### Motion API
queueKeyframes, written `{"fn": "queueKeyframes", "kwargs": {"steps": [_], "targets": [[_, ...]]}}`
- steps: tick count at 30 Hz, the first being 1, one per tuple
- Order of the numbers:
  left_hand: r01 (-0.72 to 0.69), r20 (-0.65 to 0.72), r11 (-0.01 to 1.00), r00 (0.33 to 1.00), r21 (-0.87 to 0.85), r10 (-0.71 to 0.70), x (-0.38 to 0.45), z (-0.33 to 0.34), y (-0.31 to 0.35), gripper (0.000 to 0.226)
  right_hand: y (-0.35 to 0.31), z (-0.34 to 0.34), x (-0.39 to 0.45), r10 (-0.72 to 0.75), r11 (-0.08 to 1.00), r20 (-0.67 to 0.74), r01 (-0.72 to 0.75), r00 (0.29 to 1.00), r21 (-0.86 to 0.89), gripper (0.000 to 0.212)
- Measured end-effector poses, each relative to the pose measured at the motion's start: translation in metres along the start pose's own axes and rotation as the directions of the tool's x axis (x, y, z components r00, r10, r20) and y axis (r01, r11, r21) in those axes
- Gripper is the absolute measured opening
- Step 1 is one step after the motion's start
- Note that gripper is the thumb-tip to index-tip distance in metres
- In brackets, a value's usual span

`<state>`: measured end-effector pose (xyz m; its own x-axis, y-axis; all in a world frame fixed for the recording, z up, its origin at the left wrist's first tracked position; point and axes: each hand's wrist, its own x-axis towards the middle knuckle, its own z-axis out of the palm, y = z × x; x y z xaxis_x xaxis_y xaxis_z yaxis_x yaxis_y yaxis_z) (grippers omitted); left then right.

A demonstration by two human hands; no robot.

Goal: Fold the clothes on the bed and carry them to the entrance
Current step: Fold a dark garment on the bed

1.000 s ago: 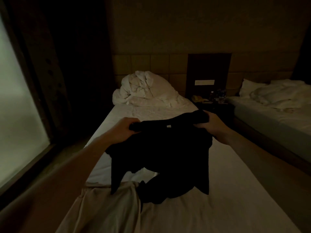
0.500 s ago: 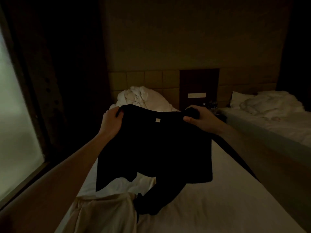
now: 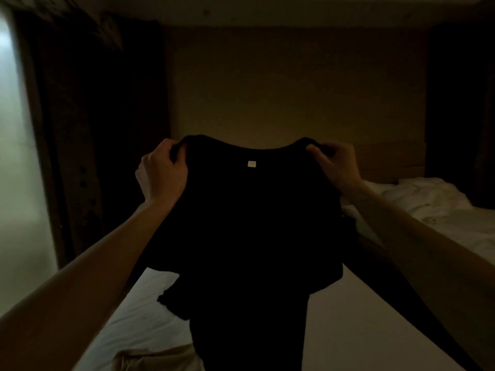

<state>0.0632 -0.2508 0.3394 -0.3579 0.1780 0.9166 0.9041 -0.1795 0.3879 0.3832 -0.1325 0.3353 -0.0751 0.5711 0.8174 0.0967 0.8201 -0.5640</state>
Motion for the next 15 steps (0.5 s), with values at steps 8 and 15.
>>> {"fn": "queueKeyframes", "kwargs": {"steps": [8,15], "targets": [[-0.044,-0.060,0.999,0.997,0.002,0.044,0.019,-0.026,0.005,0.031,-0.013,-0.022,0.014,-0.266,0.848,0.177,0.317,0.948,-0.424,0.042],[-0.063,0.120,0.992,0.992,0.114,0.049,-0.004,0.020,-0.030,0.035,0.037,-0.007,0.016,-0.091,0.833,0.311,0.243,0.946,-0.497,0.011]]}}
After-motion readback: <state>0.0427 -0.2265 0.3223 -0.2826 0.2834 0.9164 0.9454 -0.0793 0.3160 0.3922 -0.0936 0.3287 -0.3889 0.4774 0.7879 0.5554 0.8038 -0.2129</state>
